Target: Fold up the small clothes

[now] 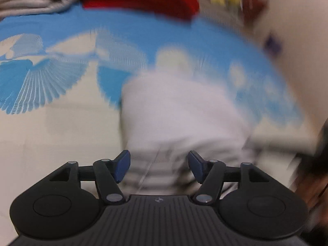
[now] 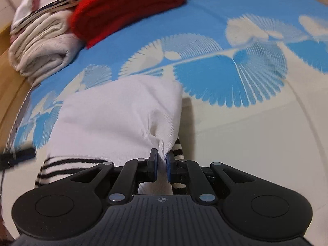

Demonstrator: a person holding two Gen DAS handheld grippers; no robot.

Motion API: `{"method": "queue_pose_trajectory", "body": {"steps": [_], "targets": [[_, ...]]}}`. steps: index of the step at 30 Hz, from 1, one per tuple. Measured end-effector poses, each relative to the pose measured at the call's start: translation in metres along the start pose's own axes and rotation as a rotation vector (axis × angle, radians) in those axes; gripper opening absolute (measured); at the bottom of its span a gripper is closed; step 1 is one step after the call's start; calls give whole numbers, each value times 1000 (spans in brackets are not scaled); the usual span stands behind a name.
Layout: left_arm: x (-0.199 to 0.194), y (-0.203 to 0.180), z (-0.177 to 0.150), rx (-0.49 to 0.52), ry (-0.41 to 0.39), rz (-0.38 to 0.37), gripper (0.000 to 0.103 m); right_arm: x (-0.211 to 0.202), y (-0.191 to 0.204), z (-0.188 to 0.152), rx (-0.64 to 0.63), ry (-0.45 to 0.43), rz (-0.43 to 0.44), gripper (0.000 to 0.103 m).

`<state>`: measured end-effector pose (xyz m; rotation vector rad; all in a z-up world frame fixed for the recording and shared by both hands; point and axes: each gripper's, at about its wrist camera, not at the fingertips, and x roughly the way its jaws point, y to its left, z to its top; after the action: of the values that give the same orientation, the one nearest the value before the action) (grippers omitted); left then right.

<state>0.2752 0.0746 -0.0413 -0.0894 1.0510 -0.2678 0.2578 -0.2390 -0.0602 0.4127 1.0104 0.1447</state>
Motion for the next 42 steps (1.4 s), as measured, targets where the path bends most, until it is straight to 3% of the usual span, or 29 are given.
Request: {"method": "queue_pose_trajectory", "body": {"steps": [2,3,5,9,12,15,17,19,20,21,23,25,27,28,30,31,33,36,38,40,42], "targets": [[13,4,-12,29,44,105,83,1,2,1,-1,-7,-1,11],[12,9,-13,5,43,105,83,1,4,-1,4,-2,10,15],[2,20,-14,-74,34,57,80,-4,6,-5,18,9,53,17],[-15,29,-19,-149,33,-35,80,-23,1,-13,3,50,115,46],[-7,29,-30,-172,123,-90,80,-23,-4,-29,-39,160,144,47],[1,29,-37,-187,149,-115,81,-16,1,-51,-145,254,111,47],[2,32,-39,-207,139,-124,79,-14,9,-63,-217,276,84,45],[-6,31,-42,-220,113,-131,64,-15,14,-67,-245,276,99,5],[-12,33,-42,-228,93,-136,50,-18,16,-67,-248,263,107,5],[-18,34,-43,-240,71,-146,42,-25,18,-64,-248,234,112,4],[-31,37,-42,-261,21,-167,38,-45,16,-50,-193,151,167,3],[-35,38,-44,-260,1,-166,38,-74,7,-33,-106,55,242,3],[-24,33,-47,-219,44,-108,41,-88,-3,-27,-79,36,271,2],[-17,32,-49,-212,71,-89,46,-84,-3,-30,-86,82,254,2],[-12,33,-51,-224,104,-75,65,-62,0,-44,-134,216,159,1],[-14,34,-50,-234,112,-75,66,-48,3,-54,-172,291,86,1],[-24,32,-46,-222,92,-56,67,-37,6,-63,-186,338,38,1],[-53,14,-41,-105,-14,1,65,-49,6,-52,-156,249,44,2],[-66,2,-40,-30,-75,-8,65,-65,10,-47,-190,143,-8,8],[-65,-4,-40,3,-77,-33,59,-73,9,-43,-208,68,-42,24],[-47,-6,-42,35,-3,-18,40,-78,8,-37,-174,-1,-13,25]]}}
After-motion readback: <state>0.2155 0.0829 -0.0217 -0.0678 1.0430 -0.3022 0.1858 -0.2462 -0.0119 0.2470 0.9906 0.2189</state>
